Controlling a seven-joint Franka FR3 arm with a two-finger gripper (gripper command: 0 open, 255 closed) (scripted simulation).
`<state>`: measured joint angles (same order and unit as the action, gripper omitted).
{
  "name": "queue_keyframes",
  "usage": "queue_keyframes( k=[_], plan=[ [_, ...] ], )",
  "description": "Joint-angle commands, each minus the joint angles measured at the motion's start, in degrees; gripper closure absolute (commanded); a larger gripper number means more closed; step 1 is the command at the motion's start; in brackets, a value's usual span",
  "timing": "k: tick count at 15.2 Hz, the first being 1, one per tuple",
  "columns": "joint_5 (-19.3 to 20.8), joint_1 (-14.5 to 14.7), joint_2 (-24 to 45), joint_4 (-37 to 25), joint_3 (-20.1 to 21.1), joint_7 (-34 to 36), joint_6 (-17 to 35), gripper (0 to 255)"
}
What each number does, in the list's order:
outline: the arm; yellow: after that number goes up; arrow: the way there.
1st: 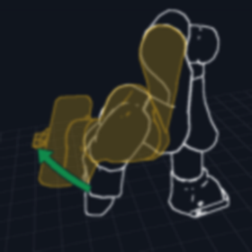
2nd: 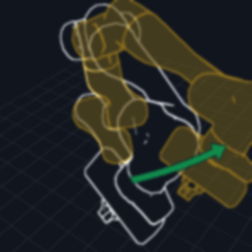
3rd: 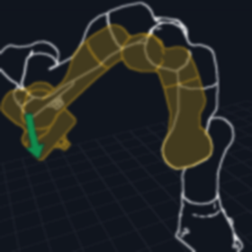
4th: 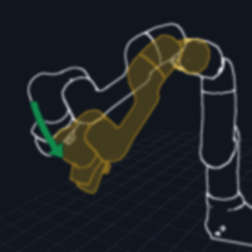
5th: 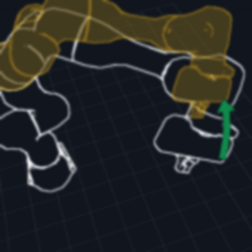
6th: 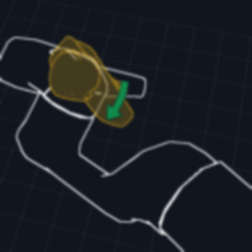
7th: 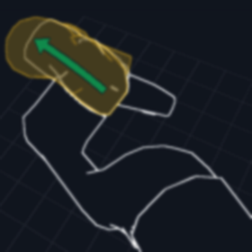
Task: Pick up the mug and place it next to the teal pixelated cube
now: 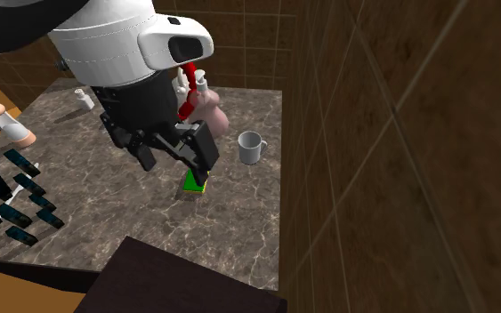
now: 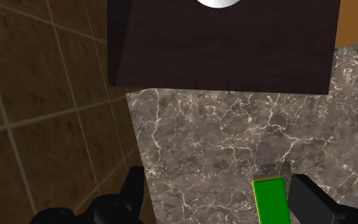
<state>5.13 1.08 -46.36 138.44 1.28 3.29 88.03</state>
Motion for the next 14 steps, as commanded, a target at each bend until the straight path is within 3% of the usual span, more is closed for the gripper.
queue_keyframes(
  k=[1,14],
  plan=[
    [0.0,0.0,0.0,0.0,0.0,0.0,0.0,0],
    [-0.31,0.42,25.12,-2.3,0.6,2.14,22.97,0]
  ],
)
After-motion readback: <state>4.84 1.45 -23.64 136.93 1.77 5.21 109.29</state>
